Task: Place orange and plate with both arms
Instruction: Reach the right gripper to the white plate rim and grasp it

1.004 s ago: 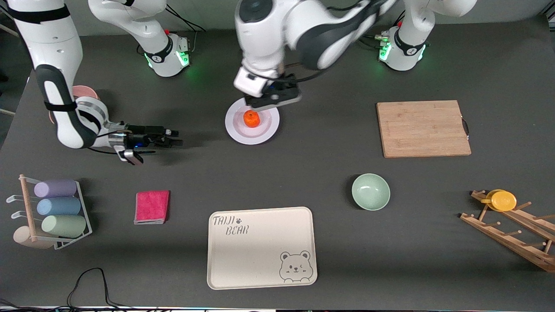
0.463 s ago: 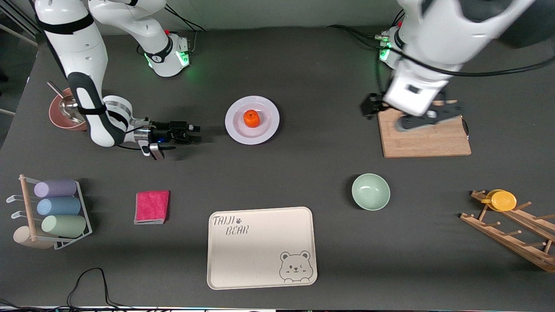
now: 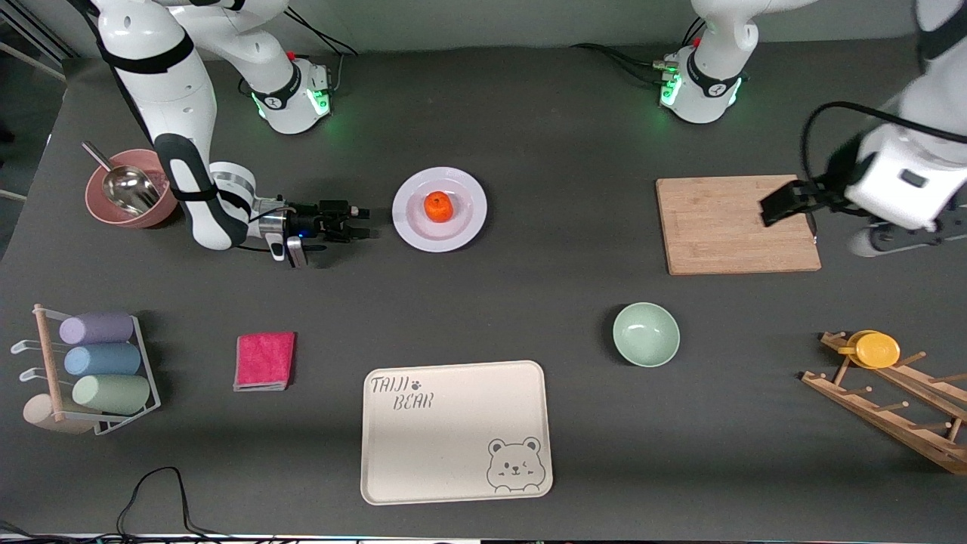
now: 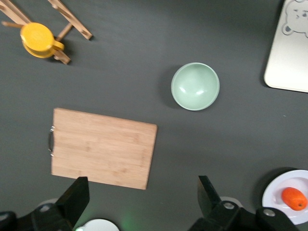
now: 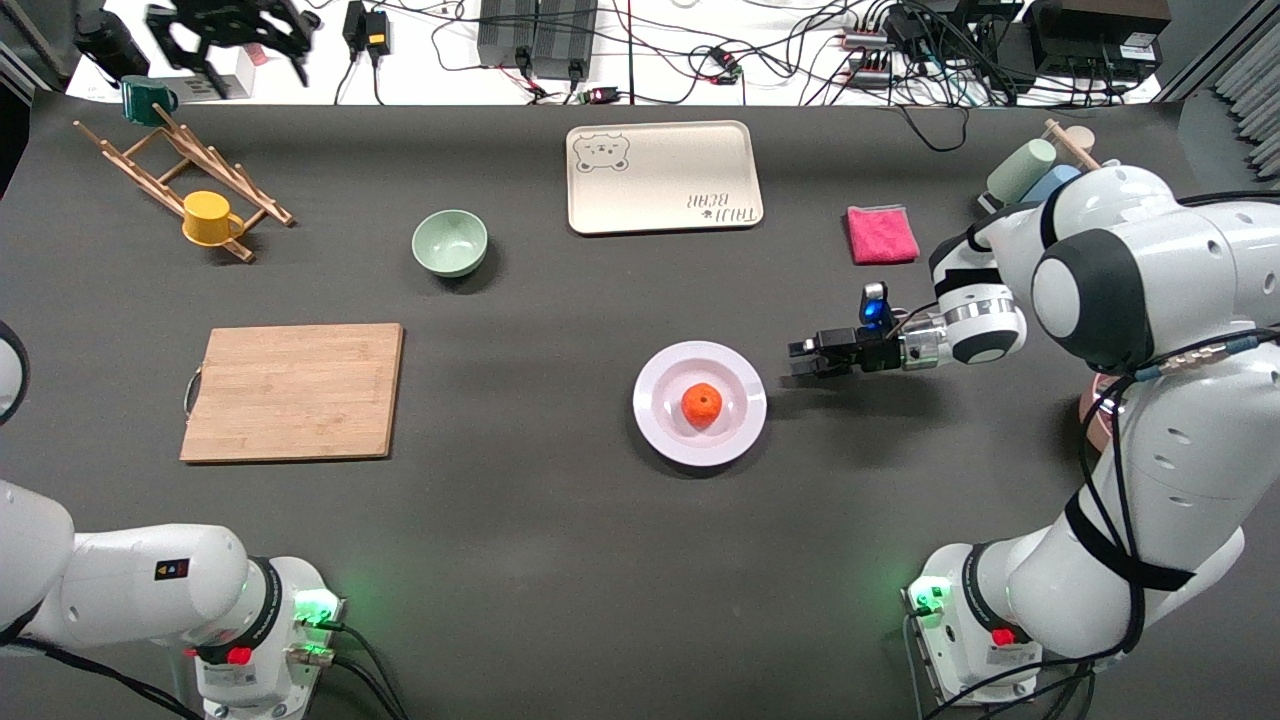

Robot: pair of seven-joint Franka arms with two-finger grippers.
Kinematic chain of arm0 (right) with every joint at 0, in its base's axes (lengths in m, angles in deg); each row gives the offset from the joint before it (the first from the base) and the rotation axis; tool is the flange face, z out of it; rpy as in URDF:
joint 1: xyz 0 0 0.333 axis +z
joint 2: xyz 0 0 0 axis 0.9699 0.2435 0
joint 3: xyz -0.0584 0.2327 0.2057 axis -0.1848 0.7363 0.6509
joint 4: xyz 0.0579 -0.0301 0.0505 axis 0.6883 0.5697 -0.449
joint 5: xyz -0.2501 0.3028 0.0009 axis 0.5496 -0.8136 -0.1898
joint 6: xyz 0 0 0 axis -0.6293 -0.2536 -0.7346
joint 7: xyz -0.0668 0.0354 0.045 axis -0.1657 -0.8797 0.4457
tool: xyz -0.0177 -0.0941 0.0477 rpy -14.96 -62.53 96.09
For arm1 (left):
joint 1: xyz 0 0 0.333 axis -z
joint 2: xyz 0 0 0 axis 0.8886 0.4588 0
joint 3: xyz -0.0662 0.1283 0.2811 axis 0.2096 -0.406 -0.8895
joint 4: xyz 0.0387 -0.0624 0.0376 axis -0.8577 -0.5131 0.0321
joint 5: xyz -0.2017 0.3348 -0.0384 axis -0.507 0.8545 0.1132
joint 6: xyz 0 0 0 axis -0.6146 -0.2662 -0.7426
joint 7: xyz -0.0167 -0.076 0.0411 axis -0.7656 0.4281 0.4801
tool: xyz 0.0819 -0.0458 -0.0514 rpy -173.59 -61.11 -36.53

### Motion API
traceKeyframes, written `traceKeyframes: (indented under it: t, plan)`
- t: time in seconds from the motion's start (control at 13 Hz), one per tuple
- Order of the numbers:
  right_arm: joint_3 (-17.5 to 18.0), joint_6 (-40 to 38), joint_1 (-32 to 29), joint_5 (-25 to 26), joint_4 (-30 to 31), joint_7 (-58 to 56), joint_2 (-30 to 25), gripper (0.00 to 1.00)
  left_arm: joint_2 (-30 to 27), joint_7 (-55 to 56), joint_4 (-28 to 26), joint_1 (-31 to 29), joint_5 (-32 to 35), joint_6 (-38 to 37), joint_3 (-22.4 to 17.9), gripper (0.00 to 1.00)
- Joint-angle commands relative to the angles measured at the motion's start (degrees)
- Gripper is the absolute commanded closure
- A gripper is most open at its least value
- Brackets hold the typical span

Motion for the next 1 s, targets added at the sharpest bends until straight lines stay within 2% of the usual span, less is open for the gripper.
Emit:
traceKeyframes:
  t: [0.0, 0.31, 0.62, 0.77, 0.93]
  plan:
    - [-0.5, 0.4, 4.4, -5.4, 1.6, -3.9, 1.2, 0.0, -4.5, -8.1, -4.0, 6.6, -1.1, 0.6, -10.8, 0.0]
    - [-0.5, 0.4, 9.6, -11.6, 1.7, -5.0, 2.8, 0.0, -7.1, -13.3, -9.2, 9.9, -0.9, 6.2, -16.6, 0.0]
    - [-0.5, 0.4, 14.1, -16.7, 1.7, -5.0, 3.6, 0.01, -6.7, -17.0, -7.4, 9.3, -1.0, 4.8, -16.6, 0.0]
    - [-0.4, 0.4, 14.8, -17.1, 1.7, -6.2, 3.8, 0.12, -6.5, -16.9, -6.6, 9.4, -0.9, 2.4, -16.5, 0.0]
    - [-0.4, 0.4, 15.5, -18.6, 1.6, -8.1, 4.5, 0.39, -6.4, -16.8, -6.5, 9.6, -0.8, 0.5, -16.4, 0.0]
